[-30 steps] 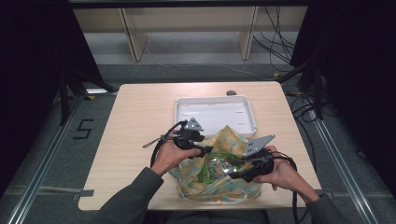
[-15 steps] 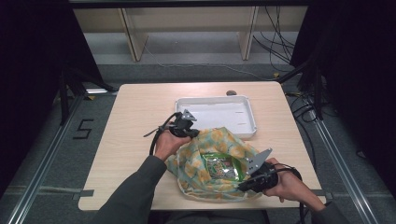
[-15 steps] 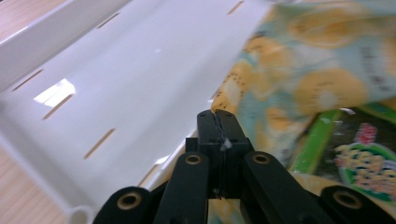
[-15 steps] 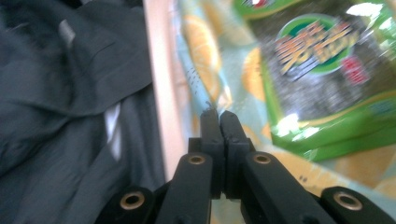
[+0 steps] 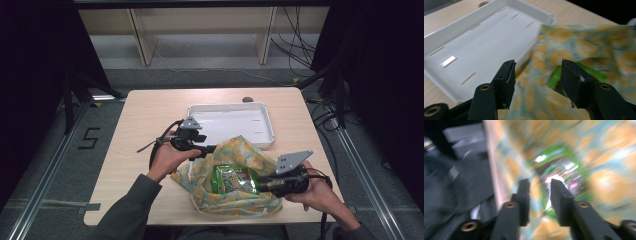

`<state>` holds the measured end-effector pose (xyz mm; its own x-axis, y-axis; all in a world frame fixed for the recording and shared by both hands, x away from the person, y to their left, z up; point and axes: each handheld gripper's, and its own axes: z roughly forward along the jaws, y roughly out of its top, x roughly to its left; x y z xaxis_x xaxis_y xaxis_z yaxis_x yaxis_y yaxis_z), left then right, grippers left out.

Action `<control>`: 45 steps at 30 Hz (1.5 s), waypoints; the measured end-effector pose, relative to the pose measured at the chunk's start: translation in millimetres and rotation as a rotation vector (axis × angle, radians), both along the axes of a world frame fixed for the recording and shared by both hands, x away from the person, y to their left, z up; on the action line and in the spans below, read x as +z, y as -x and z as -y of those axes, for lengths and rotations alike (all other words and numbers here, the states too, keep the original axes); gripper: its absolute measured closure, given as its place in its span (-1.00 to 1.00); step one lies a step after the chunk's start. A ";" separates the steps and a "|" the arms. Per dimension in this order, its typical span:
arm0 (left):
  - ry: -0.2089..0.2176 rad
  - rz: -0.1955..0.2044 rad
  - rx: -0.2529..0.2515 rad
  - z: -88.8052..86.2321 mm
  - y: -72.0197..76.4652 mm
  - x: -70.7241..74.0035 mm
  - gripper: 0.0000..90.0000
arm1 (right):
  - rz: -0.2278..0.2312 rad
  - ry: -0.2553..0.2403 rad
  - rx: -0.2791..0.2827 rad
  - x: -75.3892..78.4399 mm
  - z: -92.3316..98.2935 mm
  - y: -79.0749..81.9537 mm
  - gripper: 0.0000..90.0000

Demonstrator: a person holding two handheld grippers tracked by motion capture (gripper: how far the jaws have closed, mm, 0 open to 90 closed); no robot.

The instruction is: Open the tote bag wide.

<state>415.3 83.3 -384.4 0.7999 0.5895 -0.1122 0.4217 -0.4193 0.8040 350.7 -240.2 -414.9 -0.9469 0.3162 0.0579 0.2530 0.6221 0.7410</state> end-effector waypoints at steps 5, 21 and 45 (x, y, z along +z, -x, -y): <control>0.023 -0.005 -0.101 8.6 43.4 5.8 -0.04 | 0.078 -0.008 -0.140 19.7 1.3 -26.2 0.35; -0.139 -0.131 -0.266 54.1 73.3 -63.6 0.17 | -0.016 0.172 -0.302 -13.3 -11.3 -97.4 0.96; -0.062 -0.055 -0.194 40.0 86.8 -56.9 0.65 | 0.075 -0.060 -0.188 22.6 -9.8 -83.6 0.34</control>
<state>328.5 43.3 -441.3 0.8929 0.4320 -0.1267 0.3704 -0.5451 0.7521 434.3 -230.4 -392.3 -0.8738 0.4861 0.0135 0.3033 0.5231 0.7965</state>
